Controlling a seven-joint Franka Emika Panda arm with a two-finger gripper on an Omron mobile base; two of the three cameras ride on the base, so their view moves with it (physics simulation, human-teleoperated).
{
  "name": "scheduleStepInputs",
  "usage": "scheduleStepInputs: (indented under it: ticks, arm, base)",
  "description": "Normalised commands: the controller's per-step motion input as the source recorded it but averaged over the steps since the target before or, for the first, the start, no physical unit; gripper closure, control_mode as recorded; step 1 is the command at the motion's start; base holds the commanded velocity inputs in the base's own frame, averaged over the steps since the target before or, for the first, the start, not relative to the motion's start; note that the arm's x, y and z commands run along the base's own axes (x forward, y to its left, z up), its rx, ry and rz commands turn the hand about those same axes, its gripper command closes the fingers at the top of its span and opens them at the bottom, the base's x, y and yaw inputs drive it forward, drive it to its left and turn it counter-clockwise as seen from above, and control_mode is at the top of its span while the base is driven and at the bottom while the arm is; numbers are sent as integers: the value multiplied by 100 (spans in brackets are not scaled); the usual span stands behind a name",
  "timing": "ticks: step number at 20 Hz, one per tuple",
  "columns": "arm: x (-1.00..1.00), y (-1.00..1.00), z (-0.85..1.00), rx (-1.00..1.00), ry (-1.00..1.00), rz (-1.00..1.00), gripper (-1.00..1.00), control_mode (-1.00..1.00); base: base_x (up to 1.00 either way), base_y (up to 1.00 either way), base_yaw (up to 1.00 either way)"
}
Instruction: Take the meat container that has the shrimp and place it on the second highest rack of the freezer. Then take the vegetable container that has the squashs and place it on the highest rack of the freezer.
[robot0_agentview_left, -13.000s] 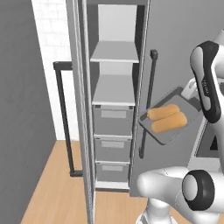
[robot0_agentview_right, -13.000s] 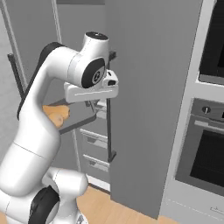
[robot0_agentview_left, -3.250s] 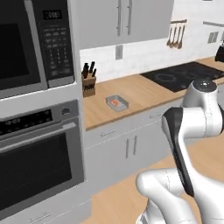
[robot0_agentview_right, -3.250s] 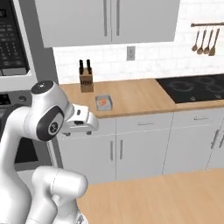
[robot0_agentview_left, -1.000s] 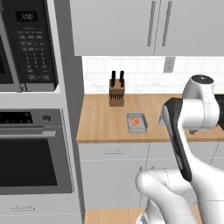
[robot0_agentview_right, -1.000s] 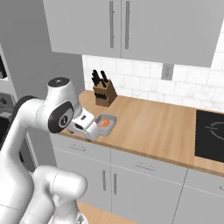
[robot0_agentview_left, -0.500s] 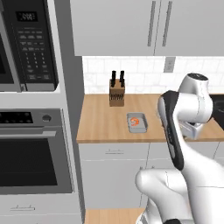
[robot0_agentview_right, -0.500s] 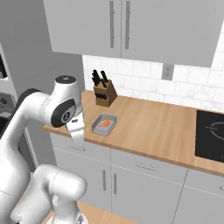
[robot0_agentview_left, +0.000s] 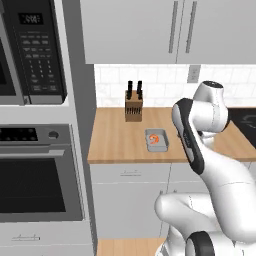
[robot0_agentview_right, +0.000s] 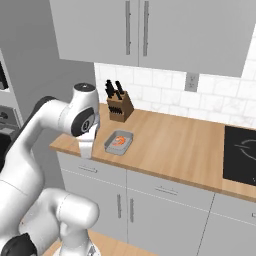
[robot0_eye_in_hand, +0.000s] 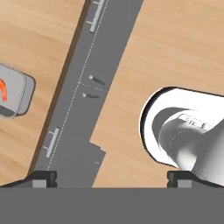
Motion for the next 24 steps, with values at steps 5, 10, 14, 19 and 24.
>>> scheduleStepInputs:
  ticks: [5, 10, 14, 19, 24]
  arm:
    - [20, -6, -12, 2, 4, 0, -100, -100]
    - [39, -19, -35, 30, 7, 0, -100, -100]
    - [30, -15, -23, 46, 0, 0, -100, -100]
    - [4, 0, -2, 6, 0, -5, -100, -100]
    - [6, 0, -9, -1, 0, -11, -100, -100]
  base:
    - [0, 0, 0]
    - [0, 0, 0]
    - [0, 0, 0]
    - [0, 0, 0]
    - [0, 0, 0]
